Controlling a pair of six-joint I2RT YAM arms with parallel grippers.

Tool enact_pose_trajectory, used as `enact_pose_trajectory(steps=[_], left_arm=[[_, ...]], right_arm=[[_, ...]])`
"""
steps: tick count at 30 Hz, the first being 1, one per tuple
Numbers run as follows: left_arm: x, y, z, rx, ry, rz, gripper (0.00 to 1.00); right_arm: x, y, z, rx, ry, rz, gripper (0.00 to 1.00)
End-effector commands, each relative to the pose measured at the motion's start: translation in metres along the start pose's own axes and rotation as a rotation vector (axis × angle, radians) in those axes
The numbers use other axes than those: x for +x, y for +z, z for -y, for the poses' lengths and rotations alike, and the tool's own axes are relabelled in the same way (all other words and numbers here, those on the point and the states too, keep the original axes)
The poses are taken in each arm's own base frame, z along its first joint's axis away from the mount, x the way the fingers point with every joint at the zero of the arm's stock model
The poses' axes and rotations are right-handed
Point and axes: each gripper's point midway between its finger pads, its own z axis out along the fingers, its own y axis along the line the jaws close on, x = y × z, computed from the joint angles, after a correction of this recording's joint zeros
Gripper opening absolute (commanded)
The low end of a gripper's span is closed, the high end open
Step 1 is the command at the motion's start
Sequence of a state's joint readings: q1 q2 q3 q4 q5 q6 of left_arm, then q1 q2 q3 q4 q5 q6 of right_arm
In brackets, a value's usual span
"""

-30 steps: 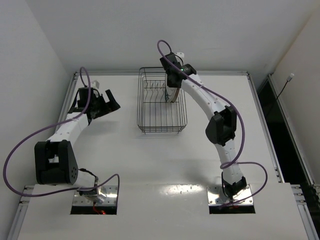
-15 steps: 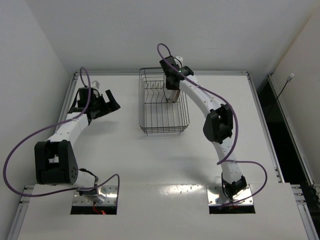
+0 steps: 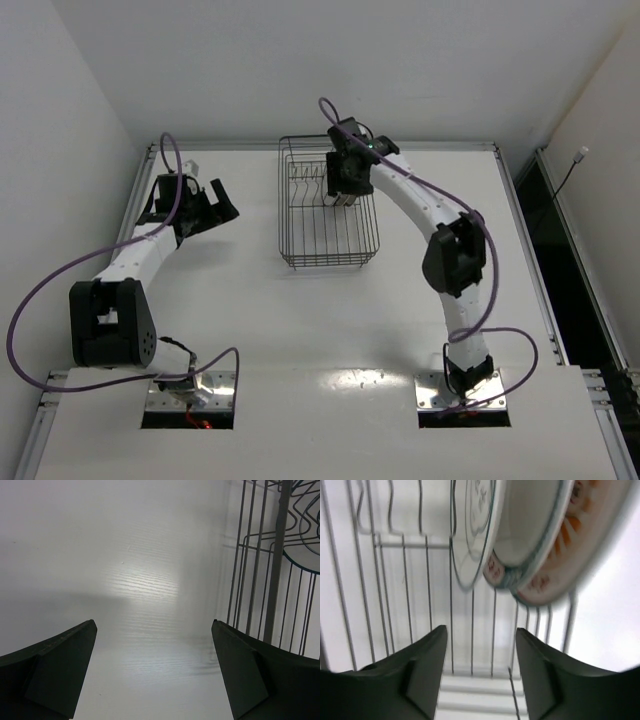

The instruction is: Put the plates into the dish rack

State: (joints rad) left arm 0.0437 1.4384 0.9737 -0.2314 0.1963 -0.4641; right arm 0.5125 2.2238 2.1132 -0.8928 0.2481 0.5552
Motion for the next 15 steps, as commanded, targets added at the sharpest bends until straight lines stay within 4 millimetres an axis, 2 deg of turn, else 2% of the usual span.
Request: enact_pose_trajectory(steps=[1,2,4,5,7,8,9,10,11,12,13,14,15], left_arm=[[-0.018,-0.003,0.002,-0.015,0.025,0.041,0.99],[-0.018,-0.003,0.000,-0.025,0.025,0.045,0.99],[-0.021,-0.005,0.000,-0.032,0.035,0.057,0.99],[-0.021,-0.005,0.000,-0.032,0.035,0.057,0.99],[-0.024,-0.007,-0.001,-0.039,0.037,0.069,0.99],[-0.024,-0.007,-0.001,-0.039,0.037,0.069,0.99],[-0.022,-0.008,-0.001,-0.042,0.035,0.061,0.99],[-0.022,-0.008,-0.002,-0.042,0.035,0.061,0.99],[-0.022,-0.008,-0.002,-0.042,0.035,0.061,0.99],[-0.022,-0.008,-0.003,-0.050,0.035,0.064,0.99],[-0.022,-0.008,-0.003,-0.050,0.035,0.064,0.99],[-0.022,-0.008,-0.003,-0.050,0.035,0.064,0.99],[-0.022,-0.008,-0.003,-0.050,0.035,0.064,0.99]], right_arm=[[-0.023,-0.096,0.011,-0.071,-0.041,0.111,0.55],[-0.032,-0.131,0.021,-0.087,-0.043,0.172,0.61],[-0.014,-0.147,0.039,-0.073,-0.051,0.156,0.68],[-0.001,-0.167,0.054,-0.082,-0.048,0.162,0.73],[0.020,-0.181,0.062,-0.133,-0.051,0.140,0.76],[0.047,-0.189,0.072,-0.153,-0.058,0.113,0.78],[0.065,-0.193,0.066,-0.230,-0.069,0.082,0.79],[0.100,-0.180,0.067,-0.260,-0.076,0.007,0.79],[0.116,-0.198,0.056,-0.375,-0.080,0.016,0.81],[0.150,-0.183,0.054,-0.421,-0.063,-0.041,0.81],[0.165,-0.184,0.050,-0.467,-0.042,-0.052,0.81],[0.188,-0.187,0.046,-0.532,0.006,-0.055,0.81],[0.203,-0.187,0.051,-0.531,0.008,-0.062,0.81]])
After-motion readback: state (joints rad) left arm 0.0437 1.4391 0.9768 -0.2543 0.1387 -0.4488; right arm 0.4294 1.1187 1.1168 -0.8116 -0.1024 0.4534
